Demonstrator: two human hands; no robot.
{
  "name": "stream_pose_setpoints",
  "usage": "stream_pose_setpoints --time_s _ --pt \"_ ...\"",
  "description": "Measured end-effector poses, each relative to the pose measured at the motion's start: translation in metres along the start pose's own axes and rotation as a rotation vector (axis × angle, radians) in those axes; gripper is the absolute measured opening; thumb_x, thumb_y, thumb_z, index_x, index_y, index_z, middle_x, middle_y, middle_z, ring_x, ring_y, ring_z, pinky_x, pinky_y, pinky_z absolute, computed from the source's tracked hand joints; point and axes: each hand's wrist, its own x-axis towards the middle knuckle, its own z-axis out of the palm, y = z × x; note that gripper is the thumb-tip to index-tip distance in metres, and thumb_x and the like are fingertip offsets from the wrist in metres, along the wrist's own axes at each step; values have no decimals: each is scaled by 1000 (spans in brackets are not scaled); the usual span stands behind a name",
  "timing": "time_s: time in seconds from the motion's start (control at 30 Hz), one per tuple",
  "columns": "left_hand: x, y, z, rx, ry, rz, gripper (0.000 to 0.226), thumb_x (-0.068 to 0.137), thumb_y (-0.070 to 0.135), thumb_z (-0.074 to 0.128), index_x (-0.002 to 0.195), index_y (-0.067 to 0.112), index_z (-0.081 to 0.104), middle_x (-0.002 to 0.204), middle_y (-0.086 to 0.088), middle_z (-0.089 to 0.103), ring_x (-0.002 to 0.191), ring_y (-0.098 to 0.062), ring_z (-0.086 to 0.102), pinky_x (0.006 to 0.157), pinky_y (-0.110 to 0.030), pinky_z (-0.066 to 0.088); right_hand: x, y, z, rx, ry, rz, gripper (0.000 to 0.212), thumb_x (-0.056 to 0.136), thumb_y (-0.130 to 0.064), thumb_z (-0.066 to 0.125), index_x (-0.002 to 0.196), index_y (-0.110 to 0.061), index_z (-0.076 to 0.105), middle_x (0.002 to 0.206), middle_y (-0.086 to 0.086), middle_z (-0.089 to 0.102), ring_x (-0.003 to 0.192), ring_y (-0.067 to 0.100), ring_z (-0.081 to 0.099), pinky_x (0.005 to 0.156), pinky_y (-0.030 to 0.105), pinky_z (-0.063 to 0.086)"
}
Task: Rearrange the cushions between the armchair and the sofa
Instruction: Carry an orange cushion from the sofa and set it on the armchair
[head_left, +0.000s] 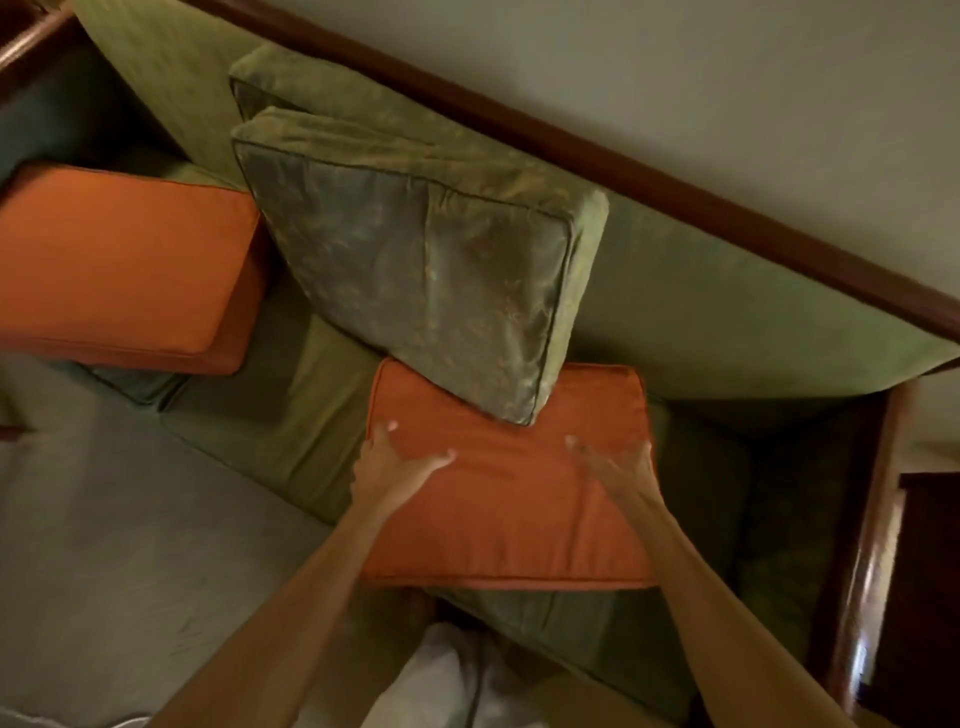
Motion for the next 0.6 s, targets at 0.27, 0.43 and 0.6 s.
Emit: stream_pose_setpoints --time_s 0.27,0.43,0.6 --pt "88 -43 68 202 91 -38 128 51 83 76 153 51 6 167 -1 -6 150 -42 7 115 -69 16 138 41 19 -261 182 -23 140 54 -76 79 156 -29 -6 166 9 1 151 34 4 116 64 8" --pt "98 -88 108 404 204 84 130 52 92 64 148 57 -17 164 0 -24 148 -47 5 112 -70 17 163 95 46 -444 208 -56 141 50 -89 68 150 -42 -18 161 18 7 147 40 11 110 68 16" --pt "85 -93 106 448 186 84 129 55 91 63 149 55 -17 164 1 -25 149 -45 6 113 -68 19 145 111 48 -470 224 -70 136 54 -88 67 150 -43 -17 159 21 10 146 40 13 109 66 20"
